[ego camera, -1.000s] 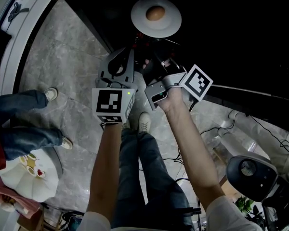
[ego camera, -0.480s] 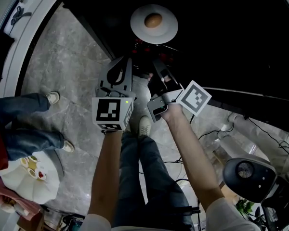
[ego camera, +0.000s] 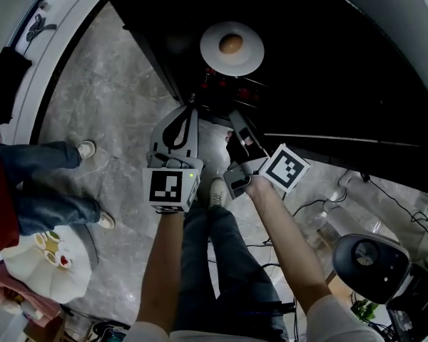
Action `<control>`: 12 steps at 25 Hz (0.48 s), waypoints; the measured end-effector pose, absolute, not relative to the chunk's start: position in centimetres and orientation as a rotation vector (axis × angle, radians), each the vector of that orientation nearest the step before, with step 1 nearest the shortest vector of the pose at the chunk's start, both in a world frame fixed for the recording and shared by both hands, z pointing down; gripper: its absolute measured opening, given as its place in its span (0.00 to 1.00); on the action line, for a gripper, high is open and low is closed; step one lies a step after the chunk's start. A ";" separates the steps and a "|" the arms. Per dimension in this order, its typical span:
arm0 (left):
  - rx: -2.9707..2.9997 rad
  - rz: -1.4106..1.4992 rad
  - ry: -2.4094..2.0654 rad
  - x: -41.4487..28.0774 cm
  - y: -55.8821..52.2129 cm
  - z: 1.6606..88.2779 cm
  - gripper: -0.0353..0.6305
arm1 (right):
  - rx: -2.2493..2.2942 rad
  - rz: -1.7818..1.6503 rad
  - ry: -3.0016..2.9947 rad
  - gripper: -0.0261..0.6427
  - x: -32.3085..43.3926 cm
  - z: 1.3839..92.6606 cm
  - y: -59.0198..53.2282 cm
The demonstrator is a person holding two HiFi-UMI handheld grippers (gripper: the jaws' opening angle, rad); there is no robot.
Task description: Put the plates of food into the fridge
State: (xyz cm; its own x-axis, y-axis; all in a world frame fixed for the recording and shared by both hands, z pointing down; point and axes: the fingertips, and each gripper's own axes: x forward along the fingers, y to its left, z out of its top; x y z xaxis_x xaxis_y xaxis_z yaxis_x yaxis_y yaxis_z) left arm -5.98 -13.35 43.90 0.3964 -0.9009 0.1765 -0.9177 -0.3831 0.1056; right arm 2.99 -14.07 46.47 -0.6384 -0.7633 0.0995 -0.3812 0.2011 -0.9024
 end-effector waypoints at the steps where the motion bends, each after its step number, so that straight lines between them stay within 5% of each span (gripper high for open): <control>1: 2.463 0.131 -1.626 -6.1 -13.2 43.6 0.06 | -1.076 -1.416 2.126 0.05 3.0 46.3 -13.7; 12: 2.383 0.180 -1.653 -8.4 -10.0 41.4 0.06 | -1.248 -1.207 2.333 0.05 3.5 42.7 -10.1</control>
State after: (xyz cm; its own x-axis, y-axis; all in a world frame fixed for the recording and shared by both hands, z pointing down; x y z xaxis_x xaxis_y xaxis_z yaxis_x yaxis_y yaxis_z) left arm -8.41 -10.04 41.42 0.3544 -0.9056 0.2330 -0.9345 -0.3343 0.1222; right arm 3.51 -10.06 42.70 -0.6096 -0.7752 0.1655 -0.5830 0.2969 -0.7563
